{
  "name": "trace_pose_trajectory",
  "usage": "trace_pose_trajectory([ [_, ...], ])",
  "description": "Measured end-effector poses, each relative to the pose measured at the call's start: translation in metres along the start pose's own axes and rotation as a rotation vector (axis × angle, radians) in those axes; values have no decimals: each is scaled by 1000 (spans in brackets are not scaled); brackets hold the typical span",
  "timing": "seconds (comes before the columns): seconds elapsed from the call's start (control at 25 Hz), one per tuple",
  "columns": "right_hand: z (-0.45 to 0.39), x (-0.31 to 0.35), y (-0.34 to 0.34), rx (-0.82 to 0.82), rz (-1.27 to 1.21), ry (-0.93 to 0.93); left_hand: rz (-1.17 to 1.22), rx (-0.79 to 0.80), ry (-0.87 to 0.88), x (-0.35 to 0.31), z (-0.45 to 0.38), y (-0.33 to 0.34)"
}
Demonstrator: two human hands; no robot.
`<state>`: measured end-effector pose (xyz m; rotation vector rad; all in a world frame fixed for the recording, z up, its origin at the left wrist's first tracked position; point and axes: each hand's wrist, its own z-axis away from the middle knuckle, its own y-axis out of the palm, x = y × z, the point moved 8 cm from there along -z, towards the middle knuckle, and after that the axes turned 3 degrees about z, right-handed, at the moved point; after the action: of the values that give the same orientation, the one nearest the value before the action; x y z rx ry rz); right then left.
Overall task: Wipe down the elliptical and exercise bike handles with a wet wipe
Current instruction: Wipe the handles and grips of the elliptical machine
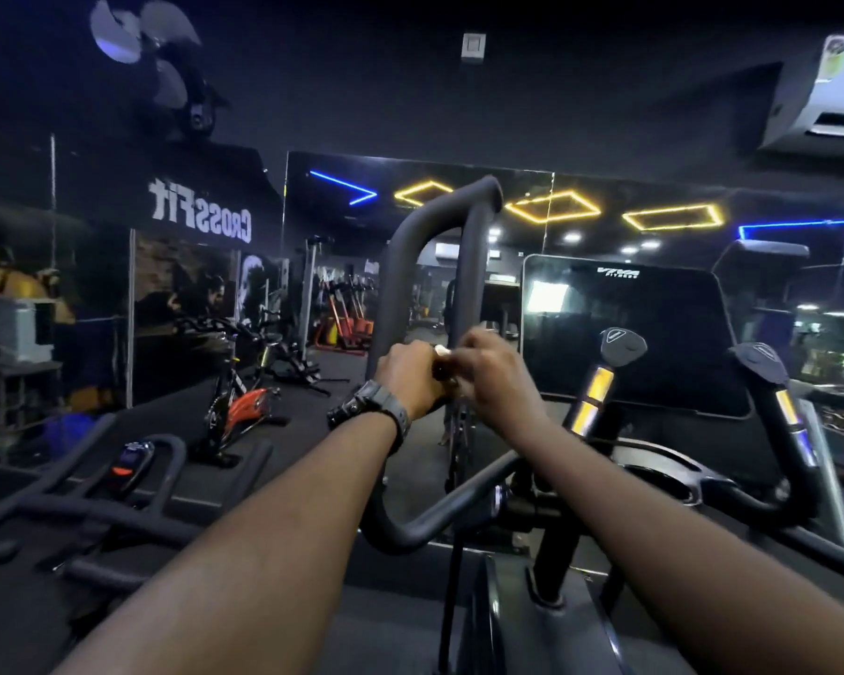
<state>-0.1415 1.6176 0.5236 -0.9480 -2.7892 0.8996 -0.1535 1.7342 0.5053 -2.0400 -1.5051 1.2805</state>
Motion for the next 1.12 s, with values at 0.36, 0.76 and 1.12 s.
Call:
trace_pose_trajectory([
  [0.36, 9, 25, 8, 100, 142, 53, 27, 11, 31, 10, 10, 2],
  [0.76, 25, 32, 16, 210, 206, 19, 39, -3, 76, 16, 9, 7],
  [1.12, 20, 34, 22, 269, 262, -88, 71, -1, 52, 17, 14, 8],
])
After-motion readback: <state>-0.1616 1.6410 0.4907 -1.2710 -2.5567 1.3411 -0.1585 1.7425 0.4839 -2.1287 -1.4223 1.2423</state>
